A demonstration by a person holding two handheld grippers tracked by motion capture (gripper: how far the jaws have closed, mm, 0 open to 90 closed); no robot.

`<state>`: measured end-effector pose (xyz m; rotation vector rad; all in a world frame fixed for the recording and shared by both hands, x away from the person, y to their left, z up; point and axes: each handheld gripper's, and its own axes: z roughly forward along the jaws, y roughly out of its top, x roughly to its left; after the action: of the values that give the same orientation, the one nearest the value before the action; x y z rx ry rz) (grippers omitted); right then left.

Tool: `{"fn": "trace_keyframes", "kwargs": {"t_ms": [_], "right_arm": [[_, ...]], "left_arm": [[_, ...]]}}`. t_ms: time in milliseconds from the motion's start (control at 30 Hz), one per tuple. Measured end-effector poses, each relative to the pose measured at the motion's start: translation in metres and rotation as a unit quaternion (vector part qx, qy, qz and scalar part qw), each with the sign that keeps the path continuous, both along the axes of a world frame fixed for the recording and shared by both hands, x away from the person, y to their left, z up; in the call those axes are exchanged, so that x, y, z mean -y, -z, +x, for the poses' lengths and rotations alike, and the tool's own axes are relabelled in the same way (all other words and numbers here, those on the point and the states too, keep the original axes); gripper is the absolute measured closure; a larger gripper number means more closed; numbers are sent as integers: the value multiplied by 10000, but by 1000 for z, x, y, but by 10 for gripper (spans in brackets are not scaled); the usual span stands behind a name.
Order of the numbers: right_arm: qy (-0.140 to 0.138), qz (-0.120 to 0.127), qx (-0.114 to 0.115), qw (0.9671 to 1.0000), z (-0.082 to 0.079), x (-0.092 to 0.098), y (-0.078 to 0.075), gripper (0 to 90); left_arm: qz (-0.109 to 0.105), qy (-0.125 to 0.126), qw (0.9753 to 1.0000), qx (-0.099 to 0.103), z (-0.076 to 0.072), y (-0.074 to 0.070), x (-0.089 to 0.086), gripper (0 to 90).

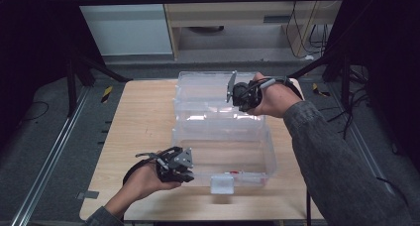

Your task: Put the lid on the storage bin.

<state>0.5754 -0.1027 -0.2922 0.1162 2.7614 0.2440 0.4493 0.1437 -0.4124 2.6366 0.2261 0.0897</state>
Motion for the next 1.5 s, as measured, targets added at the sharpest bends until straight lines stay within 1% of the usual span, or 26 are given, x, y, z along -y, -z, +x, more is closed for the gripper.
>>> {"fn": "trace_keyframes", "kwargs": {"t_ms": [67,233,267,367,433,467,733,800,833,867,900,933,967,1000,1033,1100,1133,1167,1200,1233,1267,1300,1333,1400,1433,1500], "right_arm": [[-15,10,8,10000,-2,0,-1,874],[-4,23,-8,10000,-4,0,-2,880],[0,11,-3,10000,-7,-1,-3,882],[-39,84,2,10000,-12,-1,-4,884],[-64,76,7,10000,-13,-1,-5,885],[-73,91,10,9999,-17,-2,-7,887],[-182,65,39,9998,-26,-3,-9,888],[-196,53,19,9998,-29,-3,-10,889],[-213,65,3,9998,-32,-2,-11,889],[-232,65,2,9997,-32,-2,-11,888],[-230,31,6,9997,-33,-3,-12,888],[-230,31,6,9997,-33,-3,-12,888],[-232,43,12,9997,-32,-3,-11,887],[-181,18,13,9998,-29,-2,-11,885],[-143,53,28,9999,-27,-1,-10,884],[-123,43,49,9999,-24,-1,-10,883],[-99,85,86,9999,-22,-1,-10,883],[-88,87,113,9999,-20,0,-10,882],[-73,101,115,9999,-20,0,-10,883],[-100,97,118,9998,-21,0,-10,885],[-111,86,123,9998,-22,0,-10,886],[-135,95,140,9998,-24,0,-10,887],[-170,108,153,9997,-27,0,-10,887],[-205,120,191,9995,-32,0,-10,888],[-207,140,205,9995,-34,1,-10,888],[-230,142,244,9993,-40,2,-9,888]], "left_arm": [[17,-31,10000,64,-1,-1,1,810],[38,-82,9999,146,-1,0,1,808],[56,-89,9998,161,-1,-1,1,807],[84,-102,9998,172,-2,0,2,807],[109,-104,9997,176,-2,1,2,807],[110,-114,9997,193,-3,1,2,805],[83,-189,9996,177,-3,2,2,801],[114,-231,9996,154,-3,2,2,799],[47,-321,9994,93,-4,2,2,799],[40,-332,9994,90,-4,3,2,798],[40,-332,9994,90,-4,3,2,798],[34,-416,9991,56,-5,3,3,798],[13,-413,9991,66,-4,3,3,797],[44,-307,9994,143,-2,2,4,797],[7,-436,9990,127,-2,3,6,799],[-13,-463,9989,122,-1,3,7,799],[23,-405,9990,175,2,3,8,799],[-27,-492,9987,139,2,4,9,800],[-29,-498,9987,134,2,4,8,799],[-3,-450,9989,160,4,3,8,797],[-27,-427,9989,174,4,4,8,796],[-46,-459,9988,177,4,4,8,796],[-42,-429,9989,188,4,4,8,796],[-46,-455,9988,171,4,4,8,796],[-28,-395,9989,245,5,3,8,795],[-31,-400,9989,253,4,4,8,794]]}}
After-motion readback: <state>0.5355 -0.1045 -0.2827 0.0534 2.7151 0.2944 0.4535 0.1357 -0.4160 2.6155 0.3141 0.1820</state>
